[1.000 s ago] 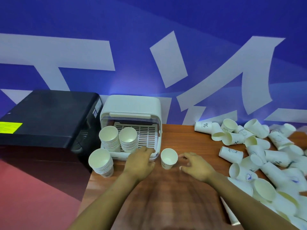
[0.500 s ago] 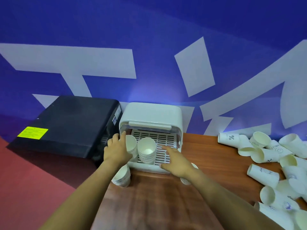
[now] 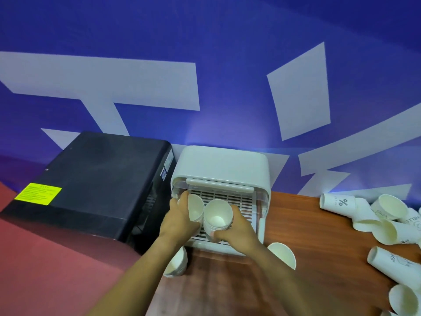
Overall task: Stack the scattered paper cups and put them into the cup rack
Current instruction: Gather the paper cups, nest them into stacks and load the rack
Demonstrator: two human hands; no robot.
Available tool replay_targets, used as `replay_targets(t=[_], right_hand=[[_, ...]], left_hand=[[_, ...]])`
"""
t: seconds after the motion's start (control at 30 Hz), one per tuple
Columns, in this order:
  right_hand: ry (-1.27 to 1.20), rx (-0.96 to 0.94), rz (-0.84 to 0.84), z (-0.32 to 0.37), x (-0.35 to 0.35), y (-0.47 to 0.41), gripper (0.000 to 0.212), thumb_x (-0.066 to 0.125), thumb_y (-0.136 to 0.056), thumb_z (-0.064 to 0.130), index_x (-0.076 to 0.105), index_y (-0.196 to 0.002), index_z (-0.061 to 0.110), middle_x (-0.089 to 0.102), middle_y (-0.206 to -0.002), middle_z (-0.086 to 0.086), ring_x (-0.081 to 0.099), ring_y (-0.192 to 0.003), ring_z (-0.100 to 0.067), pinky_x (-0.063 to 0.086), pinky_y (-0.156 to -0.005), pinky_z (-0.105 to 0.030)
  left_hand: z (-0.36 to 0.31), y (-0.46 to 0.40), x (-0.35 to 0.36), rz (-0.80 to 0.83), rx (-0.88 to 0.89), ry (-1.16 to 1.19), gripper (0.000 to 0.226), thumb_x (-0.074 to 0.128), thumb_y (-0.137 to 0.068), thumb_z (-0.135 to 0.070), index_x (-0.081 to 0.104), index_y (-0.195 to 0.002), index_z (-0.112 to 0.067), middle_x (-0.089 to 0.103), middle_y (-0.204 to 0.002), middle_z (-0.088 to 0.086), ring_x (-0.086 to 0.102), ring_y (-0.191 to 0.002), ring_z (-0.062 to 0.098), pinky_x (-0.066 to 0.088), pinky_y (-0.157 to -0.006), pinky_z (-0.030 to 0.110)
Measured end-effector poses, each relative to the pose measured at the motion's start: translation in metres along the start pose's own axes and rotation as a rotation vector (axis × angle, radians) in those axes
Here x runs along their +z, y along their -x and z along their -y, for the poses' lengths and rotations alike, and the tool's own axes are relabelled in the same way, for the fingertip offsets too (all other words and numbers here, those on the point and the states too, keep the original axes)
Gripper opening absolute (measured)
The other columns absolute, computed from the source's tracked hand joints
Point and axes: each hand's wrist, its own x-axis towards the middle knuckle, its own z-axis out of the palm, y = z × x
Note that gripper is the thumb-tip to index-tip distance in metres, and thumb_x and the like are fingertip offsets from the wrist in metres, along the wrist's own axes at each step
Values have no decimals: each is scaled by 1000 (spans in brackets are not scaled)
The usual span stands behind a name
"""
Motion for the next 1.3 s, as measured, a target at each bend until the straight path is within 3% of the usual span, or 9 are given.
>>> replay_targets(t=[0.23,0.43,0.57,0.73,0.87,0.97,1.1,1.2,1.3], right_hand=[[-93,48,-141,-8,-19,-24,66,81,-53,24,50,-111,23,64,-102,10,62,-99,-14,49,-80,-25],[-206,0,-342,1,-20,-48,56,80,-56,26,62,-108,19,71,-96,7,67,-89,-6,55,-80,-25],[-179,-11,-426,8,-19,-60,28,78,-69,17,69,-95,15,70,-92,8,66,-91,-10,52,-87,-27],[-190,40,-455,7,-20,-67,20,74,-77,12,62,-92,16,66,-91,2,65,-92,-19,52,-84,-29],[-203,3,-462,9,-19,-62,26,76,-75,10,59,-92,19,64,-91,6,65,-93,-15,50,-82,-24],[-249,-43,-460,4,-16,-55,47,82,-68,15,60,-110,18,66,-102,6,63,-96,-10,51,-88,-26],[-170,67,-279,-3,-16,-28,61,76,-75,18,43,-126,16,56,-109,5,53,-104,-15,37,-84,-20],[-90,127,-188,-11,-20,-5,65,73,-77,24,40,-134,20,54,-125,0,52,-116,-18,41,-91,-26],[-52,154,-139,-16,-28,21,61,71,-79,22,43,-134,21,54,-127,-3,55,-115,-19,46,-94,-30]], left_hand=[[-13,-23,31,-116,23,377,82,70,-54,-48,44,-129,-31,54,-118,-1,58,-106,20,53,-88,43],[-19,-63,47,-170,-2,464,35,76,-67,-27,65,-100,-18,71,-97,-4,67,-91,12,56,-82,31],[-39,-62,40,-183,-125,384,24,37,-97,-3,55,-100,-19,57,-103,0,55,-99,20,41,-75,25],[-31,-65,41,-15,-8,27,23,56,-88,-8,54,-77,-27,53,-77,-5,56,-79,14,39,-63,26],[-39,-67,39,-124,8,13,34,24,-98,3,50,-108,-17,54,-113,5,49,-113,25,36,-85,30],[-35,-64,41,-100,-79,409,15,54,-91,-3,57,-96,-18,63,-115,10,59,-110,26,47,-90,32],[-27,-38,48,-183,-52,734,65,77,-72,1,45,-126,-14,58,-117,-3,56,-105,9,45,-87,10],[-22,-19,57,-145,-97,643,85,81,-68,-10,35,-139,-13,51,-134,5,48,-124,23,42,-105,40],[-23,5,59,-95,-86,613,79,78,-70,-10,37,-138,-13,56,-128,7,53,-119,24,44,-103,43]])
